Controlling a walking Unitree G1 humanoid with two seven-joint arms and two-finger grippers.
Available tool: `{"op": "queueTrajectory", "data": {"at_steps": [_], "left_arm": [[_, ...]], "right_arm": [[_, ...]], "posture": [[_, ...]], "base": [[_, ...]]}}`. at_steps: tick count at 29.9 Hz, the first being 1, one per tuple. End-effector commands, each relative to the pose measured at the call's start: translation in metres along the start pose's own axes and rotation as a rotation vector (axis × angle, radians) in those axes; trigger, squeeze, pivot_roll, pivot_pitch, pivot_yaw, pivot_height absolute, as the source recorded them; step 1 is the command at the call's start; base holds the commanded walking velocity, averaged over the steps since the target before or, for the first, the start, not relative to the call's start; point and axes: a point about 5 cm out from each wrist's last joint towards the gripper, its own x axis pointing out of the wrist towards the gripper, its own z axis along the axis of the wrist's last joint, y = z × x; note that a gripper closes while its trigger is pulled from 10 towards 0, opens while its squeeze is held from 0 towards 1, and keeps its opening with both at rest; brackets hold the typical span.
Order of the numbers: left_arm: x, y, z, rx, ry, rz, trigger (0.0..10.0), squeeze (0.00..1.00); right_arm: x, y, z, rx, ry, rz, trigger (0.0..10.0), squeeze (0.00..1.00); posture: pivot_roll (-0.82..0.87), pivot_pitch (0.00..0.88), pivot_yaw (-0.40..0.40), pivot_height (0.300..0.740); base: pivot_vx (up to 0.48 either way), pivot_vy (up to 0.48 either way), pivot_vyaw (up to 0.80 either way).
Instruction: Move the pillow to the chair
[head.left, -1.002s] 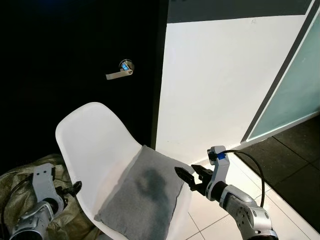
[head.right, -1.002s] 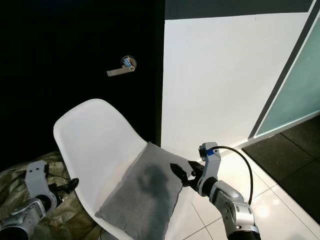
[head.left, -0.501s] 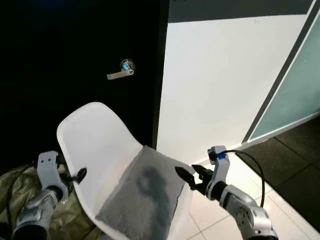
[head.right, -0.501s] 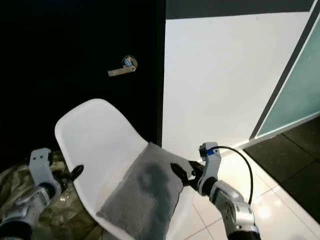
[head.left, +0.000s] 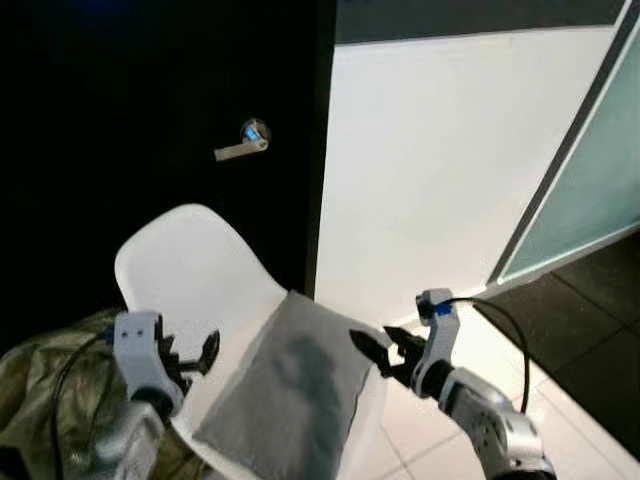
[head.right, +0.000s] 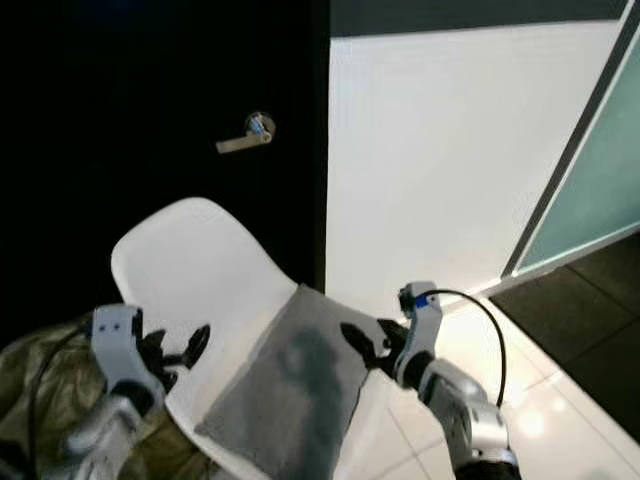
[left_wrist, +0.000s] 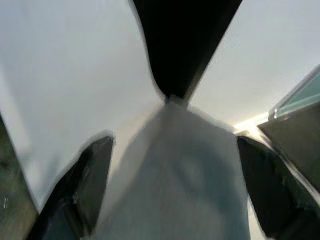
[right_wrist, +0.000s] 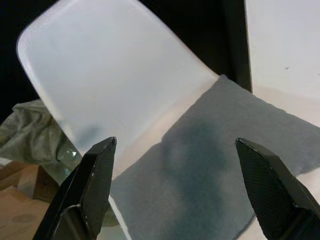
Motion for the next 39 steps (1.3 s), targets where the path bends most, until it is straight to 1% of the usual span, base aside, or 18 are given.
{"op": "queueTrajectory", "data": {"at_steps": [1,2,4,5,6,9,12,15,16,18,28,31,35,39], "left_arm": [[-0.007,-0.01,-0.001,0.055,0.005,0.008,10.0,0.0],[-0.01,-0.014,-0.002,0.092,0.006,0.016,10.0,0.0],[-0.01,-0.014,-0.002,0.092,0.006,0.016,10.0,0.0],[-0.013,-0.014,0.001,0.092,-0.01,0.029,10.0,0.0],[-0.015,-0.016,0.005,0.081,-0.021,0.019,10.0,0.0],[-0.016,-0.018,0.009,0.067,-0.028,0.005,10.0,0.0],[-0.023,-0.032,0.015,0.037,-0.017,-0.044,10.0,0.0],[-0.024,-0.034,0.016,0.022,-0.016,-0.049,10.0,0.0],[-0.024,-0.039,0.017,0.023,-0.017,-0.059,10.0,0.0],[-0.023,-0.042,0.017,0.028,-0.018,-0.063,10.0,0.0],[-0.02,-0.047,0.018,0.045,-0.01,-0.074,10.0,0.0],[-0.017,-0.046,0.021,0.054,-0.014,-0.075,10.0,0.0],[-0.008,-0.042,0.027,0.041,-0.035,-0.048,10.0,0.0],[-0.004,-0.042,0.029,0.03,-0.039,-0.044,10.0,0.0]], "right_arm": [[0.0,0.0,-0.003,0.011,0.005,-0.005,10.0,0.0],[0.001,0.0,-0.003,0.011,0.006,-0.005,10.0,0.0],[0.001,0.0,-0.003,0.011,0.006,-0.005,10.0,0.0],[0.001,0.0,-0.004,0.008,0.009,-0.005,10.0,0.0],[0.001,0.0,-0.004,0.006,0.012,-0.004,10.0,0.0],[0.002,0.0,-0.005,0.003,0.014,-0.004,10.0,0.0],[0.003,-0.002,-0.005,0.001,0.017,-0.004,10.0,0.0],[0.002,-0.002,-0.005,0.001,0.017,-0.005,10.0,0.0],[0.002,-0.004,-0.005,-0.003,0.02,-0.008,10.0,0.0],[0.002,-0.005,-0.004,-0.01,0.023,-0.01,10.0,0.0],[0.001,-0.009,-0.003,-0.017,0.027,-0.036,10.0,0.0],[0.001,-0.011,-0.004,-0.019,0.044,-0.053,10.0,0.0],[0.001,-0.014,-0.003,-0.015,0.046,-0.081,10.0,0.0],[0.001,-0.015,-0.003,-0.017,0.045,-0.086,10.0,0.0]], "posture": [[-0.11,0.003,-0.045,0.737],[-0.11,0.003,-0.045,0.737],[-0.11,0.003,-0.045,0.737],[-0.11,0.0,-0.044,0.737],[-0.11,0.0,-0.041,0.737],[-0.11,0.0,-0.04,0.737],[-0.11,0.0,-0.04,0.737],[-0.11,0.0,-0.04,0.737],[-0.13,0.0,-0.048,0.737],[-0.14,0.0,-0.046,0.737],[-0.16,0.0,-0.044,0.737],[-0.16,0.0,-0.045,0.737],[-0.17,0.0,-0.043,0.737],[-0.17,0.0,-0.041,0.737]], "base": [[0.0,0.0,0.0],[0.0,0.0,0.0],[0.0,0.0,0.0],[0.0,0.0,0.0],[0.0,0.0,0.0],[0.0,0.0,0.0],[0.0,0.0,0.0],[0.0,0.0,0.0],[0.0,0.0,0.0],[0.0,0.0,0.0],[0.0,0.0,0.0],[0.0,0.0,-0.61],[0.0,0.0,-0.64],[0.0,0.0,-0.64]]}}
